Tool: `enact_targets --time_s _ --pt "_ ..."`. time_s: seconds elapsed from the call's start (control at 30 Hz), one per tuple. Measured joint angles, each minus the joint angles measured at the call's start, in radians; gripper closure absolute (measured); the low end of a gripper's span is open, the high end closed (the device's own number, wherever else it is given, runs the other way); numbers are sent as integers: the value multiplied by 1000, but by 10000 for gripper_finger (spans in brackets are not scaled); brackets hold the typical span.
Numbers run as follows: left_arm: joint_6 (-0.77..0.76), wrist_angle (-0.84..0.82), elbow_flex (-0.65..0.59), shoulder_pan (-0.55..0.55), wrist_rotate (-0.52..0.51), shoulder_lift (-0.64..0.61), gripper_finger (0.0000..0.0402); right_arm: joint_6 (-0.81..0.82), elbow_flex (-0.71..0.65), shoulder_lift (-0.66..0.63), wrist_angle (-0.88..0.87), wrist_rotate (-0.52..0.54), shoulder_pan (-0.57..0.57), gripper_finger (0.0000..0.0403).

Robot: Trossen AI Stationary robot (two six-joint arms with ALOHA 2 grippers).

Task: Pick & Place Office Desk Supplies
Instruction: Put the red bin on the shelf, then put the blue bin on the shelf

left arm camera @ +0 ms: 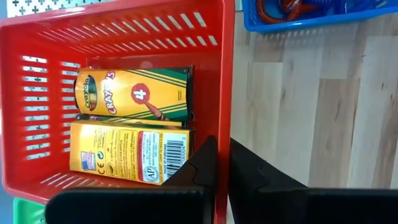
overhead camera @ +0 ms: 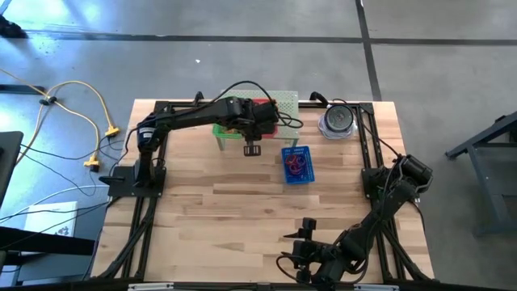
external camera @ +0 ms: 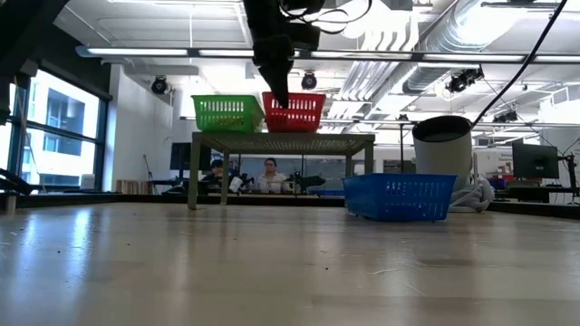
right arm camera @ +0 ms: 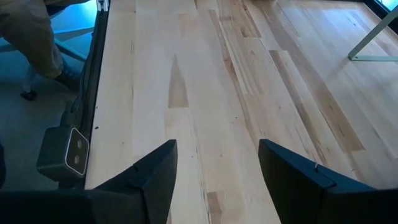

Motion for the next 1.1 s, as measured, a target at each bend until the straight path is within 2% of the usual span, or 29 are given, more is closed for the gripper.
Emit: enact_targets --time_s 0.2,0.47,0.63,0.87,1.0,1.1 --pt "7 11 0 0 -2 0 360 2 0 0 0 0 0 188" --pt "4 54 0 -10 -28 0 281 3 0 0 0 0 0 188" --pt "17 97 0 -52 -132 0 246 3 0 0 0 0 0 188" --pt "108 119 1 -166 -305 -27 239 -44 0 0 0 0 0 188" --pt "83 97 1 -240 -447 -67 239 -53 0 0 -4 -9 0 188" --pt "13 9 2 -287 -457 -120 239 -49 0 0 -19 -12 -2 188"
